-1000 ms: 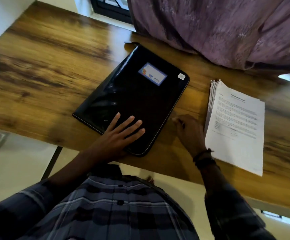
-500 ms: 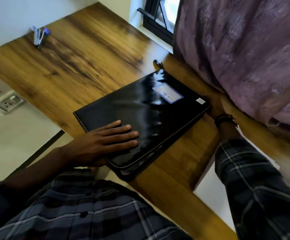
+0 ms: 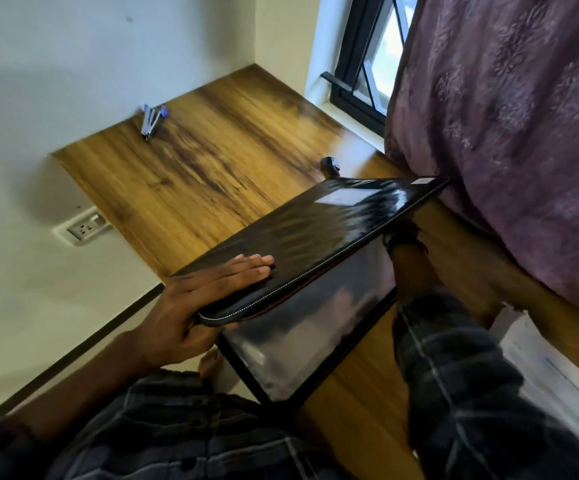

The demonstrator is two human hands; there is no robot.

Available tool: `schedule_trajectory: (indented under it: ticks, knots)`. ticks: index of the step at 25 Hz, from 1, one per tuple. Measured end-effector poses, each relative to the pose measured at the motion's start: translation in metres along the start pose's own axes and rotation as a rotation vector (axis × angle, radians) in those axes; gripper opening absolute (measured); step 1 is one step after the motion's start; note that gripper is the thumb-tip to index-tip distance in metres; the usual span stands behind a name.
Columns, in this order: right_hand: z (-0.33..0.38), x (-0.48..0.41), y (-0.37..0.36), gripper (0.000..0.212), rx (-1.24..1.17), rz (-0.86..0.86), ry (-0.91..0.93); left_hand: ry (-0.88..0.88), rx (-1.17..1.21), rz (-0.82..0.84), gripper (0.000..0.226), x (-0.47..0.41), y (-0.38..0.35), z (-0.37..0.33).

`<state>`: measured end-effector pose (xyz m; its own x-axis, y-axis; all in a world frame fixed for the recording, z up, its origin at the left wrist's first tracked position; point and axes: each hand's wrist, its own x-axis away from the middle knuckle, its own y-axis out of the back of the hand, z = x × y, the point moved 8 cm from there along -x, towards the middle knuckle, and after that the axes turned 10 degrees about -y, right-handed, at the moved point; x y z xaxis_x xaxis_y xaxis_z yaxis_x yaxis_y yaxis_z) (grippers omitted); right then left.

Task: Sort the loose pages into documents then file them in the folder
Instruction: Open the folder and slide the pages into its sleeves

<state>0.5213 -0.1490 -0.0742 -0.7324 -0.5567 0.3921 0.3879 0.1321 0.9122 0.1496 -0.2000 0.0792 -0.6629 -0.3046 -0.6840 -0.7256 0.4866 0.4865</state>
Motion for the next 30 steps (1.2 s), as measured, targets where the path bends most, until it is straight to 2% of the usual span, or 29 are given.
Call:
schedule_trajectory:
  ticks: [1, 2, 4, 6, 8, 10, 12, 15, 17, 18, 20, 23, 26, 28, 30]
  knots:
    - [0.007, 0.013, 0.007, 0.056, -0.082, -0.124, 0.035, 0.017, 0.019, -0.048, 0.058, -0.001, 0.005, 0.000]
    - [0.007, 0.032, 0.020, 0.059, -0.191, -0.325, 0.075, 0.037, 0.023, -0.117, 0.055, -0.004, 0.013, 0.001]
    - [0.001, 0.088, 0.021, 0.067, -0.239, -0.594, 0.157, 0.072, -0.032, -0.272, 0.043, -0.006, 0.031, 0.007]
    - [-0.015, 0.116, -0.005, 0.070, -0.299, -0.544, 0.173, 0.173, -0.145, -0.431, 0.029, -0.001, 0.055, 0.019]
    - [-0.031, 0.123, -0.028, 0.071, -0.293, -0.476, 0.157, 0.332, -0.177, -0.620, 0.031, 0.006, 0.082, 0.041]
    - [-0.054, 0.124, -0.039, 0.071, -0.288, -0.467, 0.106, 0.488, -0.019, -0.816, 0.035, 0.010, 0.099, 0.070]
    - [-0.072, 0.119, -0.040, 0.074, -0.319, -0.446, 0.076, 0.657, 0.217, -1.003, 0.026, 0.019, 0.105, 0.106]
    - [-0.080, 0.115, -0.033, 0.076, -0.334, -0.427, 0.065, 0.878, 0.337, -1.079, 0.024, 0.039, 0.105, 0.155]
    - [-0.080, 0.114, -0.031, 0.075, -0.353, -0.440, 0.067, 0.998, 0.293, -1.089, 0.031, 0.060, 0.105, 0.185]
    - [-0.080, 0.113, -0.032, 0.073, -0.364, -0.441, 0.062, 1.060, 0.207, -1.061, 0.037, 0.071, 0.109, 0.198]
    - [-0.082, 0.112, -0.032, 0.067, -0.389, -0.450, 0.039, 1.152, -0.145, -0.892, 0.053, 0.090, 0.122, 0.214]
    - [-0.084, 0.116, -0.025, 0.063, -0.367, -0.511, 0.028, 1.087, -0.636, -0.458, 0.074, 0.097, 0.127, 0.227]
    - [-0.083, 0.120, -0.018, 0.068, -0.323, -0.501, 0.000, 0.768, -0.800, -0.058, 0.079, 0.063, 0.104, 0.224]
    - [-0.082, 0.130, -0.016, 0.073, -0.414, -0.459, -0.007, 0.485, -0.808, 0.073, 0.070, 0.030, 0.085, 0.201]
    - [-0.095, 0.151, -0.015, 0.075, -0.494, -0.466, -0.031, 0.339, -0.782, 0.152, 0.059, 0.006, 0.057, 0.177]
